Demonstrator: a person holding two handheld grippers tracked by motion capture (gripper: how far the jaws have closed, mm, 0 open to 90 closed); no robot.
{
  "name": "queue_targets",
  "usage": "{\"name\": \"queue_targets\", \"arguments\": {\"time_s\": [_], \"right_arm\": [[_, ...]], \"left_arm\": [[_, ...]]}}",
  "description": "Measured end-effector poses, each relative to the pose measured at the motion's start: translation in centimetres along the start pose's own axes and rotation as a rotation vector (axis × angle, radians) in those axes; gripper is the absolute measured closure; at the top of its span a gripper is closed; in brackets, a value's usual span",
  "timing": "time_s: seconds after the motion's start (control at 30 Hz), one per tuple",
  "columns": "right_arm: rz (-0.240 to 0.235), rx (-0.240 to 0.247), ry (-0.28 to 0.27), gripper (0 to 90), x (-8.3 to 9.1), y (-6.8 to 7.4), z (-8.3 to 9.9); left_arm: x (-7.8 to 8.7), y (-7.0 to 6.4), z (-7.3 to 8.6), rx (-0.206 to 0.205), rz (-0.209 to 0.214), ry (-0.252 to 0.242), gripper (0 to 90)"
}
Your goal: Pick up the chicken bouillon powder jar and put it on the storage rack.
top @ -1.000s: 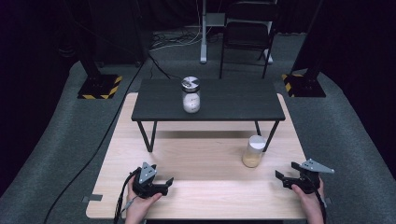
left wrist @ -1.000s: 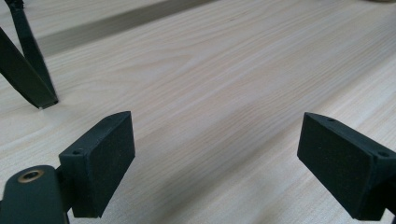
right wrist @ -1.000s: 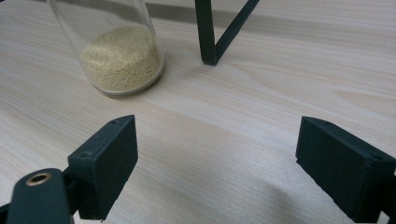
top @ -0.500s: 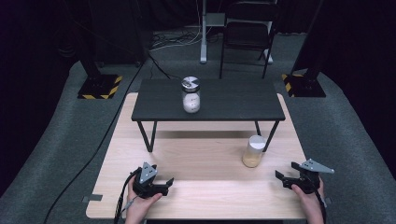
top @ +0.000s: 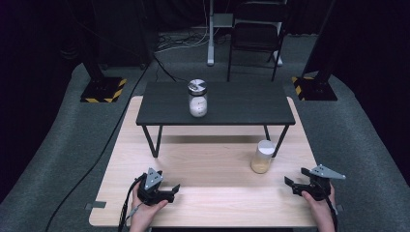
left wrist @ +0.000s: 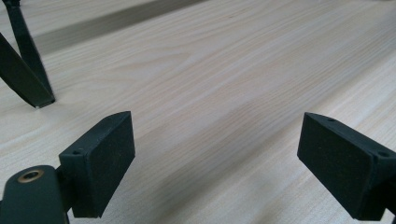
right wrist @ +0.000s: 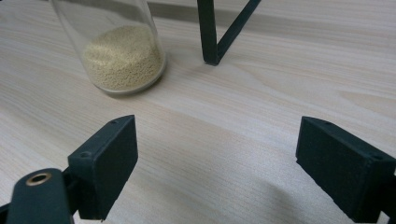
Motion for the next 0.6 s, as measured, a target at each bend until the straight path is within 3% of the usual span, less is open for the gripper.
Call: {"name": "queue_targets", "arguments": {"time_s": [0.6], "right_arm": [[-0.005,0.006,-0.004,11.8,0.01,0.02,0.02]], "left_arm": [[-0.05,-0.03,-0.05,-0.001,0.001,0.005,10.8]]}}
Point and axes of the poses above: each handheld gripper's, and its own axes: x roughly backward along the jaws, z roughly out of its underside, y roughly to its left, the point moved 9 cm from there along -x, roughly forward along the jaws, and after that the axes turned 7 degrees about -z, right-handed, at the moved point
